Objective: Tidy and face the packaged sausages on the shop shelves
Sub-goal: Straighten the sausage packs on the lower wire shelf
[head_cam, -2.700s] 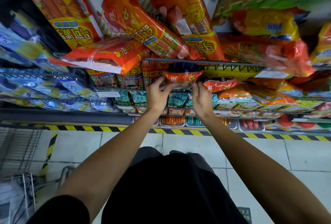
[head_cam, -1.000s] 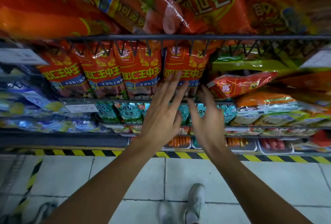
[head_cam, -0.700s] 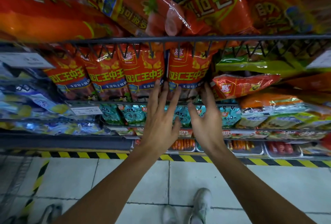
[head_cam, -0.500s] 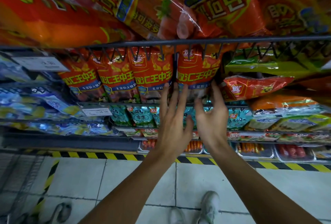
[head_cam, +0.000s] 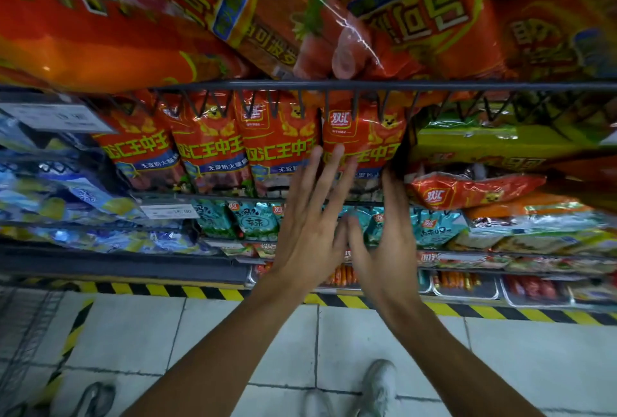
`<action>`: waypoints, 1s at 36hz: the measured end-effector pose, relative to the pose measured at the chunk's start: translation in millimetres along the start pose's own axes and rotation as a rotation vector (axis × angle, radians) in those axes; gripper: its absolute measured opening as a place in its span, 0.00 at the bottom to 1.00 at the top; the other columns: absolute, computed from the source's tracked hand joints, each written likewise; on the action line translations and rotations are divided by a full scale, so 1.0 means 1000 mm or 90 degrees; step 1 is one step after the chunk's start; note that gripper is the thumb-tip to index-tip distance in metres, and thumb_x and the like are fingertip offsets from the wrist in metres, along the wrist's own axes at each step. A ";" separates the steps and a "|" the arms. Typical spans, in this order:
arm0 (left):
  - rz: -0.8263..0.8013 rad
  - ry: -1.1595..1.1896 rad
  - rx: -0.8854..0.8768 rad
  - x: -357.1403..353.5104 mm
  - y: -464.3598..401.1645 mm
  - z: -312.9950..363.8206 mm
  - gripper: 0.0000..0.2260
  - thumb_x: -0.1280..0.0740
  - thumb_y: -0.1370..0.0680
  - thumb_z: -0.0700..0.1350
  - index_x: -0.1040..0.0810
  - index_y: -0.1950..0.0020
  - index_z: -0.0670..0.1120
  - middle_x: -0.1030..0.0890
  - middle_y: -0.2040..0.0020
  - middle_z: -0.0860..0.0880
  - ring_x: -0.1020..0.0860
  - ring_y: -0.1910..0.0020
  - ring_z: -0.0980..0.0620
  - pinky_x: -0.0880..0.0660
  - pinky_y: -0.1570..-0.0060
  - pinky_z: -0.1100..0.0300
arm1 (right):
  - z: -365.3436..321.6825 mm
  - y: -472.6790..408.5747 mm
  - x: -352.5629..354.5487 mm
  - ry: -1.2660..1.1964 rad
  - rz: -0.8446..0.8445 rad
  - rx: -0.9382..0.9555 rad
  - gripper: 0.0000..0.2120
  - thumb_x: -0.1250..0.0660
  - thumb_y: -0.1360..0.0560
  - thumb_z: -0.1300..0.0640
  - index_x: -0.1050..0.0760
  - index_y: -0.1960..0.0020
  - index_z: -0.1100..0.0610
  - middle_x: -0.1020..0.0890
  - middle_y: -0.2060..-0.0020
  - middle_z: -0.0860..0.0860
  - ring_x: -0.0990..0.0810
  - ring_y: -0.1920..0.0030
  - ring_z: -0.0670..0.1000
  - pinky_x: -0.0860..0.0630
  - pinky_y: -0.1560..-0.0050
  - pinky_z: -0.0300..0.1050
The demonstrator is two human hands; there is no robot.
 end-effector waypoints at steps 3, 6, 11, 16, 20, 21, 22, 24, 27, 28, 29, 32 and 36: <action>-0.010 -0.032 -0.006 -0.002 -0.011 -0.005 0.33 0.34 0.18 0.41 0.46 0.17 0.42 0.49 0.16 0.44 0.53 0.16 0.41 0.48 0.20 0.40 | -0.004 0.010 0.001 0.032 0.029 0.096 0.32 0.37 0.16 0.54 0.47 0.17 0.56 0.52 0.18 0.40 0.49 0.18 0.48 0.47 0.20 0.40; -0.015 -0.061 -0.016 -0.005 -0.017 -0.011 0.34 0.34 0.18 0.41 0.47 0.16 0.42 0.50 0.16 0.45 0.54 0.16 0.41 0.51 0.19 0.41 | -0.004 0.001 -0.001 0.055 0.014 0.127 0.33 0.37 0.16 0.53 0.50 0.17 0.56 0.53 0.18 0.42 0.51 0.18 0.46 0.43 0.20 0.49; -0.023 -0.089 -0.010 -0.009 -0.022 -0.013 0.34 0.34 0.19 0.42 0.47 0.16 0.43 0.50 0.15 0.46 0.54 0.17 0.41 0.51 0.20 0.38 | 0.006 -0.016 -0.009 0.109 -0.063 0.085 0.30 0.41 0.15 0.47 0.47 0.17 0.55 0.50 0.18 0.46 0.47 0.18 0.50 0.33 0.24 0.59; -0.023 -0.067 -0.010 -0.006 -0.021 -0.011 0.35 0.31 0.20 0.43 0.45 0.17 0.42 0.48 0.15 0.45 0.52 0.16 0.41 0.50 0.21 0.36 | 0.010 -0.004 0.003 0.055 -0.093 0.113 0.29 0.40 0.14 0.51 0.45 0.17 0.53 0.52 0.19 0.37 0.52 0.19 0.39 0.38 0.22 0.46; -0.020 -0.032 0.016 -0.001 -0.013 -0.004 0.32 0.29 0.21 0.43 0.37 0.19 0.43 0.44 0.16 0.46 0.49 0.17 0.40 0.45 0.23 0.34 | 0.013 0.015 0.020 0.026 -0.123 0.135 0.27 0.36 0.16 0.58 0.40 0.19 0.56 0.38 0.20 0.48 0.42 0.19 0.46 0.41 0.21 0.41; -0.020 -0.020 0.025 0.001 -0.011 0.000 0.32 0.30 0.21 0.44 0.37 0.19 0.43 0.42 0.17 0.46 0.48 0.18 0.40 0.44 0.23 0.35 | 0.014 0.019 0.027 0.015 -0.127 0.132 0.26 0.36 0.16 0.59 0.38 0.20 0.57 0.36 0.20 0.48 0.41 0.20 0.46 0.40 0.22 0.41; -0.024 -0.003 0.032 0.003 -0.008 0.005 0.31 0.30 0.20 0.44 0.37 0.19 0.43 0.41 0.17 0.46 0.47 0.18 0.40 0.44 0.22 0.37 | 0.015 0.022 0.035 0.005 -0.128 0.123 0.25 0.36 0.16 0.59 0.37 0.20 0.57 0.35 0.21 0.48 0.40 0.20 0.46 0.39 0.22 0.42; -0.045 0.045 0.031 0.005 -0.003 0.017 0.31 0.30 0.20 0.44 0.37 0.19 0.43 0.38 0.19 0.46 0.45 0.19 0.41 0.44 0.21 0.43 | 0.016 0.028 0.053 0.001 -0.128 0.099 0.24 0.35 0.16 0.61 0.34 0.21 0.57 0.33 0.22 0.48 0.38 0.21 0.45 0.39 0.23 0.40; -0.111 0.186 0.068 0.009 -0.002 0.037 0.32 0.30 0.19 0.44 0.40 0.18 0.49 0.39 0.19 0.54 0.46 0.19 0.52 0.52 0.21 0.63 | 0.011 0.033 0.085 0.017 -0.129 0.077 0.23 0.35 0.17 0.62 0.32 0.23 0.57 0.29 0.24 0.48 0.36 0.23 0.43 0.40 0.24 0.36; -0.133 0.233 0.095 0.011 -0.003 0.044 0.33 0.30 0.19 0.44 0.42 0.18 0.52 0.41 0.20 0.58 0.46 0.20 0.58 0.53 0.23 0.69 | 0.009 0.035 0.095 0.023 -0.138 0.071 0.22 0.35 0.17 0.62 0.31 0.24 0.56 0.28 0.25 0.48 0.35 0.23 0.43 0.39 0.25 0.35; -0.146 0.272 0.123 0.013 -0.005 0.050 0.33 0.30 0.18 0.45 0.43 0.18 0.54 0.42 0.21 0.60 0.46 0.21 0.62 0.52 0.25 0.72 | 0.006 0.036 0.104 0.027 -0.147 0.065 0.22 0.35 0.17 0.62 0.30 0.24 0.54 0.27 0.26 0.47 0.33 0.24 0.43 0.37 0.25 0.36; -0.151 0.346 0.194 0.023 -0.016 0.066 0.35 0.28 0.19 0.45 0.43 0.17 0.52 0.39 0.18 0.55 0.42 0.20 0.59 0.47 0.28 0.76 | -0.006 0.041 0.135 0.035 -0.148 0.055 0.21 0.34 0.18 0.62 0.28 0.25 0.54 0.24 0.28 0.47 0.28 0.27 0.46 0.28 0.28 0.46; -0.174 0.383 0.252 0.032 -0.029 0.080 0.36 0.27 0.20 0.47 0.42 0.17 0.52 0.37 0.19 0.51 0.38 0.21 0.53 0.40 0.26 0.68 | -0.022 0.042 0.173 0.037 -0.102 0.027 0.18 0.35 0.17 0.61 0.25 0.28 0.55 0.20 0.33 0.49 0.21 0.34 0.47 0.23 0.36 0.47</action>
Point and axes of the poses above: each hand's wrist, its own y-axis away from the middle knuckle, its own x-axis out of the back of the hand, z = x × y, the point moved 4 cm from there along -y, towards the middle knuckle
